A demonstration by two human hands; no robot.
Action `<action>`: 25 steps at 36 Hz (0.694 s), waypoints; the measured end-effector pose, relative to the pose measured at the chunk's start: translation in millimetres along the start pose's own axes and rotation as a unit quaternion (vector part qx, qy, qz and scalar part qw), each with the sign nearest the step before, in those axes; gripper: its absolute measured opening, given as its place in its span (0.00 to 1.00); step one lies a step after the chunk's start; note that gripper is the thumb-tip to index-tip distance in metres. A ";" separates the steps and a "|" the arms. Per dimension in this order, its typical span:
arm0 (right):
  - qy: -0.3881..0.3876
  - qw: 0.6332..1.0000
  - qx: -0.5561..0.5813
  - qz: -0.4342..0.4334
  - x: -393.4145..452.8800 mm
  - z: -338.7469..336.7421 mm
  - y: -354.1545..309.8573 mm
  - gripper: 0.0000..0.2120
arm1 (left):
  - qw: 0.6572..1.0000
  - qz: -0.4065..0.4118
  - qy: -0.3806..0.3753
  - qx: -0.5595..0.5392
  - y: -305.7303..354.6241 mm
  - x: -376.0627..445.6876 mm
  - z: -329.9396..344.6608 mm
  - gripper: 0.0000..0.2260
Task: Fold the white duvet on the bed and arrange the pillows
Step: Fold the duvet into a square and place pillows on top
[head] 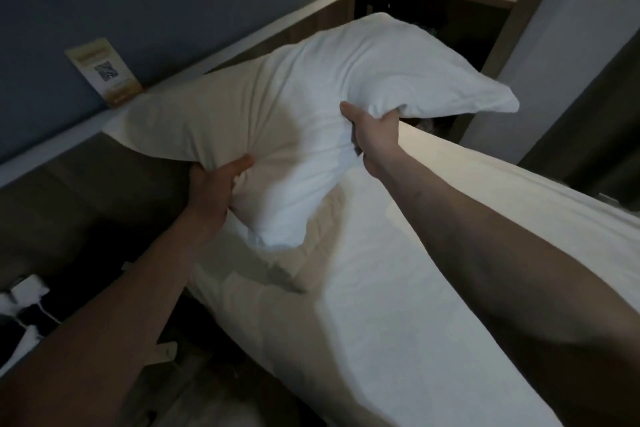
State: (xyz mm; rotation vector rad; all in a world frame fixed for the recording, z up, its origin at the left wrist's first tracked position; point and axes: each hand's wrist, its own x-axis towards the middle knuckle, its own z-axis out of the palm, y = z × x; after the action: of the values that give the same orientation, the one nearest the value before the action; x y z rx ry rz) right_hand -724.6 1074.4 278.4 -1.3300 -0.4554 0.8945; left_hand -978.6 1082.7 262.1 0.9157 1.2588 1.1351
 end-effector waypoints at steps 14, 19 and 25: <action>-0.038 0.982 -0.187 0.004 126.1 83.7 86.7 0.37 | 0.991 0.016 0.092 0.099 -44.7 151.4 -20.8 0.38; -0.067 0.942 -0.320 0.081 139.0 80.8 123.4 0.37 | 0.963 -0.122 0.022 0.237 -89.7 174.9 -44.4 0.42; -0.078 0.928 -0.360 0.052 132.1 90.6 124.6 0.37 | 0.953 -0.177 0.030 0.246 -102.0 180.9 -57.4 0.55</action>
State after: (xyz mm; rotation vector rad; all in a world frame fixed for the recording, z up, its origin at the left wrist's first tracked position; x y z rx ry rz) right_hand -749.0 1232.3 153.2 -1.9706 -0.9005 0.9651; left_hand -1029.7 1230.9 114.4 0.9669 1.7180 0.5760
